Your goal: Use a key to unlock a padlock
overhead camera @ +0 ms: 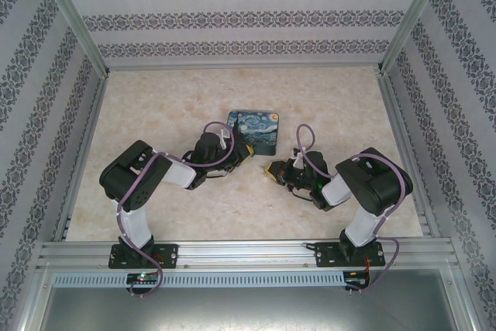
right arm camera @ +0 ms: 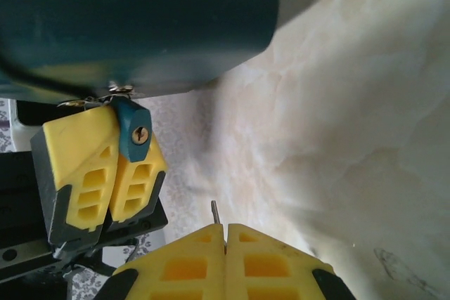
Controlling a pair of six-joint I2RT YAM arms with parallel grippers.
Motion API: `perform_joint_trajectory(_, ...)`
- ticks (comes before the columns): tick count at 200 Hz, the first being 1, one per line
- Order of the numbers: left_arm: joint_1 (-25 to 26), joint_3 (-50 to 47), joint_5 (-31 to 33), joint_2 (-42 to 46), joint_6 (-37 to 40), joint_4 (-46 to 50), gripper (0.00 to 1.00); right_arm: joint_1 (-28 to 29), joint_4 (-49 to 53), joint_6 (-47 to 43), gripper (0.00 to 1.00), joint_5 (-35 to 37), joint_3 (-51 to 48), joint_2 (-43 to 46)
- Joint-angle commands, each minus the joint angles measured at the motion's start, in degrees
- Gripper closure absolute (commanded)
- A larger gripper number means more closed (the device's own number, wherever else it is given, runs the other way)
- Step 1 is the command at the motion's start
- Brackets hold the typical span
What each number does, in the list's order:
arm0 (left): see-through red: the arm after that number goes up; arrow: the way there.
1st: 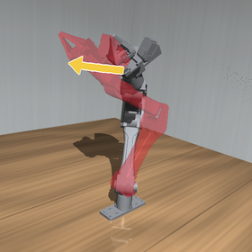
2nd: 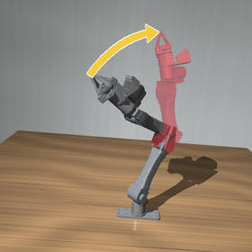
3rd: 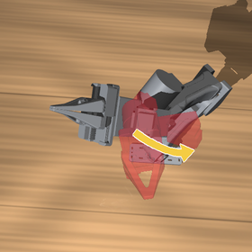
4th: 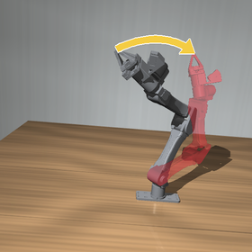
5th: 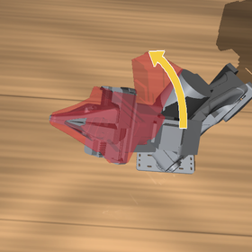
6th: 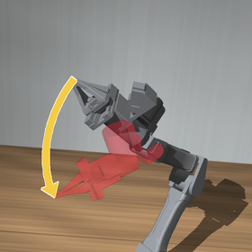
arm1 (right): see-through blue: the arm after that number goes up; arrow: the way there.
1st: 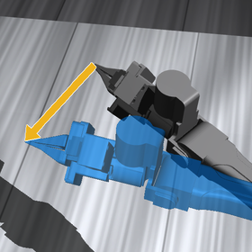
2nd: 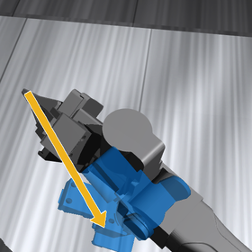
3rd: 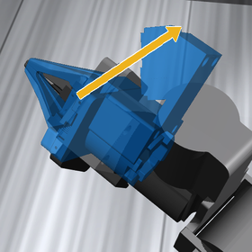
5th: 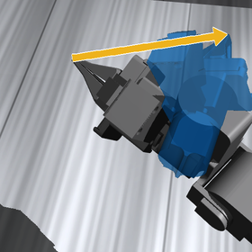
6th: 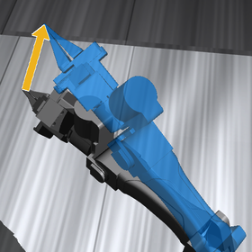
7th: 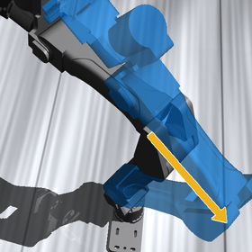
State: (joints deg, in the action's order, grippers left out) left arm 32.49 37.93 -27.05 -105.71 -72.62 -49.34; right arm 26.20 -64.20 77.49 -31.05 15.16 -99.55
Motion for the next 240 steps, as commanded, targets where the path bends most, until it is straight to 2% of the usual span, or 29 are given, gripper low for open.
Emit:
perform_joint_trajectory(1, -0.72, -0.32, -1.74, -0.02, -3.02, -5.71, 1.00, 0.87, -4.79, 2.39, 1.00, 2.51, 0.66, -0.74)
perform_joint_trajectory(26, -0.75, -0.58, -1.57, -0.29, -4.67, -6.60, 1.00, 1.16, -4.53, 2.64, 1.00, 3.44, 0.75, -0.40)
perform_joint_trajectory(50, -0.76, 0.08, -1.94, 0.82, -4.17, -3.04, 1.00, 1.14, -3.94, 2.66, 1.00, 4.06, 1.10, 0.18)
perform_joint_trajectory(104, -0.58, 3.67, -2.43, 5.59, 4.25, 12.42, 1.00, 1.15, -3.64, 2.66, 1.00, 3.60, 2.50, -0.25)
perform_joint_trajectory(130, -0.52, 4.68, -2.22, 7.05, 6.57, 16.37, 1.00, 1.14, -3.82, 2.84, 1.00, 3.36, 3.12, -0.48)
perform_joint_trajectory(240, 0.64, 6.10, -2.61, 5.17, 5.19, 14.53, 1.00, 2.11, -3.92, 3.69, 1.00, 4.19, 4.18, -0.17)
